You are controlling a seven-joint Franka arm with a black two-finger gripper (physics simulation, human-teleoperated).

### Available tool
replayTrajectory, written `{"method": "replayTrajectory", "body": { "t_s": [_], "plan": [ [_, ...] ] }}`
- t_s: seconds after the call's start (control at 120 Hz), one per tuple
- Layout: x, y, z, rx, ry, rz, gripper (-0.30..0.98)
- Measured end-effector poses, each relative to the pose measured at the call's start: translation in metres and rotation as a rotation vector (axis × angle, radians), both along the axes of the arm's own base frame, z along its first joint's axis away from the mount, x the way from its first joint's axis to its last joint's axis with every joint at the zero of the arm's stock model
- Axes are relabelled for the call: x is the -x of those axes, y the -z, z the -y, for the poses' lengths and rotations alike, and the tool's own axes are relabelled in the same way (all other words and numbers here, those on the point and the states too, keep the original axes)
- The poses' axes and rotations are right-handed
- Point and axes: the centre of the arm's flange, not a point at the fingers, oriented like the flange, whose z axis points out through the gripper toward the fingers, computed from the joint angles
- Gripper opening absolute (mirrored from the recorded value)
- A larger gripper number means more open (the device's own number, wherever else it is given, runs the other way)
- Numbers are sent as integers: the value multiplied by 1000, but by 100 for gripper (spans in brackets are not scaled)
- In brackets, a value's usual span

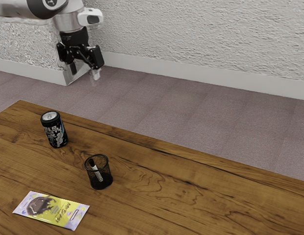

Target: Take the marker out of the pen holder and place it to the left of the pen holder.

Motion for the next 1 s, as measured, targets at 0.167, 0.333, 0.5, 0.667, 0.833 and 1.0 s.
{"method": "replayTrajectory", "body": {
  "t_s": [0.167,0.333,0.5,0.667,0.833,1.0],
  "plan": [
    [-16,-22,9,-24,25,25,69],
    [-18,-23,17,-35,51,23,69],
    [-85,64,50,-79,106,2,69],
    [-130,174,48,-100,107,-64,69],
    [-126,244,45,-47,85,-233,69],
    [-108,294,21,2,29,-445,69]
  ]
}}
